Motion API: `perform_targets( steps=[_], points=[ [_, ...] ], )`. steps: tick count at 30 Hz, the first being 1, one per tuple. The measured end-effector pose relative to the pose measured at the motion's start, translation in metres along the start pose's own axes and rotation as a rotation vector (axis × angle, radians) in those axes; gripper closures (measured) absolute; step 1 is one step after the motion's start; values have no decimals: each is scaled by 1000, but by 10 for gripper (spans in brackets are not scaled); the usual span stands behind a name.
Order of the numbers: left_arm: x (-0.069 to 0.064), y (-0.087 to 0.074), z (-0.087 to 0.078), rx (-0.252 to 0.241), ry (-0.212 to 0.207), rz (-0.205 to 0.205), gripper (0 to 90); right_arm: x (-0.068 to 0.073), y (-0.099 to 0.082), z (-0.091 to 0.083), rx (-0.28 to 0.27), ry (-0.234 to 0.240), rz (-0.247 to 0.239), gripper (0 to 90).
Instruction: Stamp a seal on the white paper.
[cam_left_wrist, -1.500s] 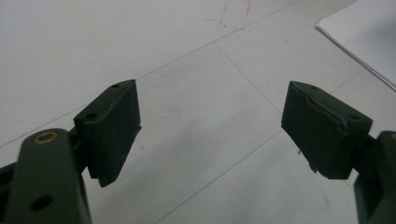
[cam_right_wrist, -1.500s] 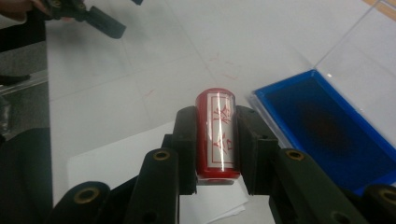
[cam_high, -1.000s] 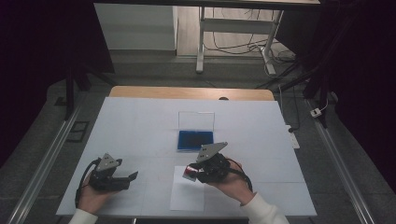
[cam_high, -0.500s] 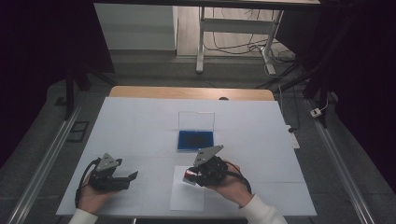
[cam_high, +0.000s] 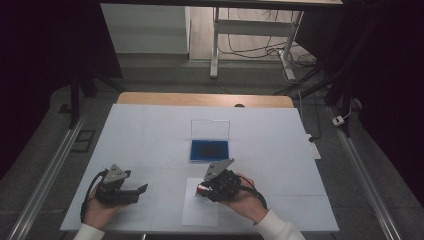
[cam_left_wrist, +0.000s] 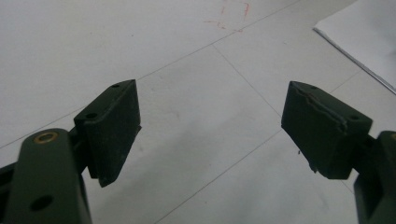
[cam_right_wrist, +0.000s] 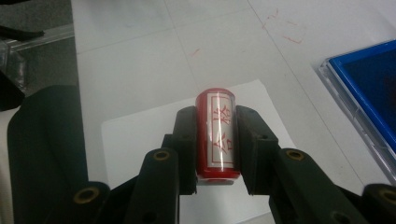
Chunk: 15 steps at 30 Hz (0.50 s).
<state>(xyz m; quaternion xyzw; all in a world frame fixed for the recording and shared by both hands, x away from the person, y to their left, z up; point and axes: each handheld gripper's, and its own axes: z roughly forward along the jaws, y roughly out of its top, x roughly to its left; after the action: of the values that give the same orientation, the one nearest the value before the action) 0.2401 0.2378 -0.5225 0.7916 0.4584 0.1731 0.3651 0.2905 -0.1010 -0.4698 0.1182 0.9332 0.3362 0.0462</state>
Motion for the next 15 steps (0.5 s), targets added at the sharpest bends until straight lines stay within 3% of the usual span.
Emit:
perform_targets(
  steps=[15],
  points=[
    [0,0,0,3,1,5,200,-1,-6,15,31,-22,-2,698]
  ],
)
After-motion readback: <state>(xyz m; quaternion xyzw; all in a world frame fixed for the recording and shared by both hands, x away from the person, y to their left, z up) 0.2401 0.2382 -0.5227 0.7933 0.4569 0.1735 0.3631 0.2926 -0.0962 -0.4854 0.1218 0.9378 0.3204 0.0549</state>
